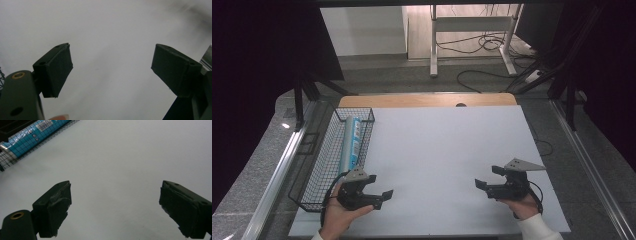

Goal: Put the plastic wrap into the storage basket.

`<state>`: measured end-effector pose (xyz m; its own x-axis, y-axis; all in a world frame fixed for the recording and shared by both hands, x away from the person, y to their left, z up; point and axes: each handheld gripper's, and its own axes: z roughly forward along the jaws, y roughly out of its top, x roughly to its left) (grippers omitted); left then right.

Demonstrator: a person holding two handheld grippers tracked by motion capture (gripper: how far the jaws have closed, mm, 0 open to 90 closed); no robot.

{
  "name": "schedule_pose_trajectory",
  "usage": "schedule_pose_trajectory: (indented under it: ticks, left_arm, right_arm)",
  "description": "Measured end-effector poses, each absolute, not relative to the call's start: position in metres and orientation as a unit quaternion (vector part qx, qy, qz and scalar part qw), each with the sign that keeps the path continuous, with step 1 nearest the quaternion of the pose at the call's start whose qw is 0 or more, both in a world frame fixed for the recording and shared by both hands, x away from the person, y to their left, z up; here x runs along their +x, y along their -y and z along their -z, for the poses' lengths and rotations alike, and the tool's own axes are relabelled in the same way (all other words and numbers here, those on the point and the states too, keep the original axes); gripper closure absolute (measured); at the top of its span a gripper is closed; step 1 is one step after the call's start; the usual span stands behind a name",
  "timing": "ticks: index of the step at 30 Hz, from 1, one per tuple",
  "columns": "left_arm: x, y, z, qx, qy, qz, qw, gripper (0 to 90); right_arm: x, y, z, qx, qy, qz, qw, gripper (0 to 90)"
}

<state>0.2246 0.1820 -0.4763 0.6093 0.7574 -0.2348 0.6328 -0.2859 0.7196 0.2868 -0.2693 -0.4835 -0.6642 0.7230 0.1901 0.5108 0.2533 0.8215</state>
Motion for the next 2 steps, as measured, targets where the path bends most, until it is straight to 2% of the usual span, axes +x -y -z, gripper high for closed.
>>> schedule_pose_trajectory:
  ticks: [2]
  left_arm:
    - [0.2253,-0.1823,0.477,0.797,-0.437,-0.077,0.409,16.7]
  right_arm:
    - [0.2863,0.2685,0.484,0.386,-0.788,-0.464,0.121,11.1]
